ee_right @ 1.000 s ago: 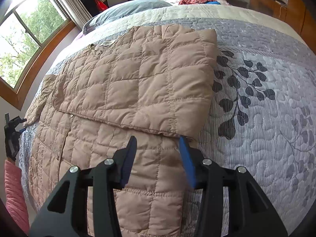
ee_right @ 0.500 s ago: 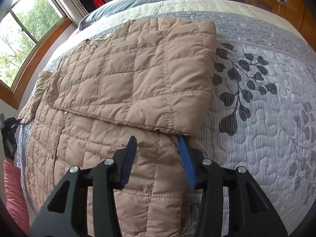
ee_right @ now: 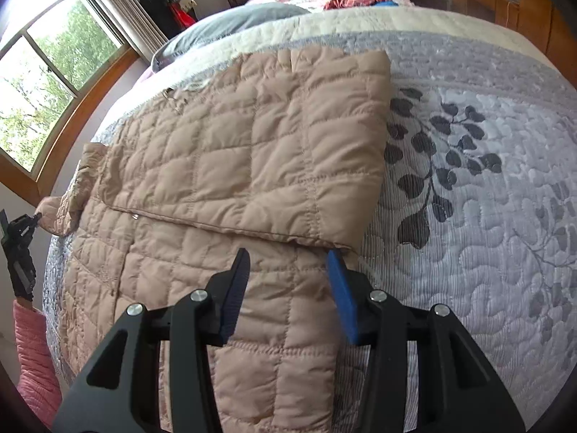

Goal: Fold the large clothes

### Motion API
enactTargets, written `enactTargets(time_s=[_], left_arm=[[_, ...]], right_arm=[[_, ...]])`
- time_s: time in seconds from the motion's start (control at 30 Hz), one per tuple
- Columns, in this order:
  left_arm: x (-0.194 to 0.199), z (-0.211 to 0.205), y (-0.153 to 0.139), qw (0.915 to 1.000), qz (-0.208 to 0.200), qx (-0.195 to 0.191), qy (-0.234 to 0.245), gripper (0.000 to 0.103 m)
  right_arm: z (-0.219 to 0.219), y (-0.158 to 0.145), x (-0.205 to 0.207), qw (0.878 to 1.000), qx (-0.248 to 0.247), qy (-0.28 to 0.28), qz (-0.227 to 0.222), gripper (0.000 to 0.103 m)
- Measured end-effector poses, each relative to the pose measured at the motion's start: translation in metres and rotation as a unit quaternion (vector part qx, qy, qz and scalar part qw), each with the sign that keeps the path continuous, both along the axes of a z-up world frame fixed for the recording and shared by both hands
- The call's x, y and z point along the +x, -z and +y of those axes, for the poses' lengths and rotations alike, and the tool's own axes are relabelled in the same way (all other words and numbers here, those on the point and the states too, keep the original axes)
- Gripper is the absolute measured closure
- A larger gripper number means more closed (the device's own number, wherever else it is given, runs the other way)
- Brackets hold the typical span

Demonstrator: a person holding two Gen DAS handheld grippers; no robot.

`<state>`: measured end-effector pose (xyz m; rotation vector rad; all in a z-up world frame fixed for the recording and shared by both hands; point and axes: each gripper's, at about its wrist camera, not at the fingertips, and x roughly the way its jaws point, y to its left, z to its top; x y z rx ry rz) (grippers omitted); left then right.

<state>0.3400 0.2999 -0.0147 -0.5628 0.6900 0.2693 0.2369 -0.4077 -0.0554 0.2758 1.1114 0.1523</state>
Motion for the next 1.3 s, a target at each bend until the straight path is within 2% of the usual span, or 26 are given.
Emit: enactTargets(time_s=[0.13,0.23,0.43,0.6,0.77,0.9,0.97,1.0,1.07,1.13,1.2,1.27,1.3], left_arm=[[0.002,-0.082,-0.038,0.9943,-0.043,0.039,0.089,0.099],[0.005,-0.152,-0.050,0.9835,-0.051,0.072,0.158,0.099],[0.014,-0.271,-0.042,0.9584,-0.041,0.112,0.259,0.099],[0.022,-0.340,-0.024,0.9431,-0.019,0.108,0.314,0.099],[0.030,-0.384,0.002,0.9320,0.009,0.107,0.346,0.099],[0.047,-0.408,0.036,0.9184,0.059,0.105,0.377,0.094],[0.047,-0.414,0.046,0.9097,0.076,0.086,0.399,0.080],[0.041,-0.415,0.047,0.9039,0.076,0.073,0.415,0.077],[0.026,-0.415,0.039,0.8913,0.060,0.060,0.445,0.066],[0.010,-0.407,0.026,0.8809,0.042,0.042,0.470,0.061],[-0.002,-0.390,0.010,0.8850,0.027,0.052,0.462,0.061],[-0.002,-0.369,0.000,0.8977,0.032,0.096,0.429,0.061],[0.002,-0.355,-0.001,0.9075,0.041,0.127,0.398,0.061]], right_arm=[[0.011,-0.009,-0.007,1.000,-0.010,-0.015,-0.012,0.058],[0.017,-0.008,-0.009,1.000,-0.011,-0.024,-0.014,0.058],[0.021,-0.001,-0.008,1.000,-0.010,-0.026,-0.010,0.058],[0.019,0.000,-0.009,0.999,-0.007,-0.029,-0.011,0.058],[0.018,0.002,-0.008,1.000,-0.006,-0.028,-0.010,0.058],[0.020,0.003,-0.008,0.999,-0.005,-0.031,-0.009,0.058],[0.021,0.001,-0.007,0.999,-0.004,-0.033,-0.010,0.058],[0.022,0.000,-0.007,0.999,-0.004,-0.034,-0.010,0.058],[0.024,-0.005,-0.005,0.999,-0.004,-0.036,-0.013,0.058],[0.027,-0.010,-0.003,0.999,-0.003,-0.040,-0.015,0.058],[0.035,-0.018,0.004,0.999,0.008,-0.050,-0.016,0.057],[0.045,-0.023,0.015,0.998,0.024,-0.062,-0.011,0.057],[0.052,-0.024,0.024,0.997,0.033,-0.070,-0.004,0.057]])
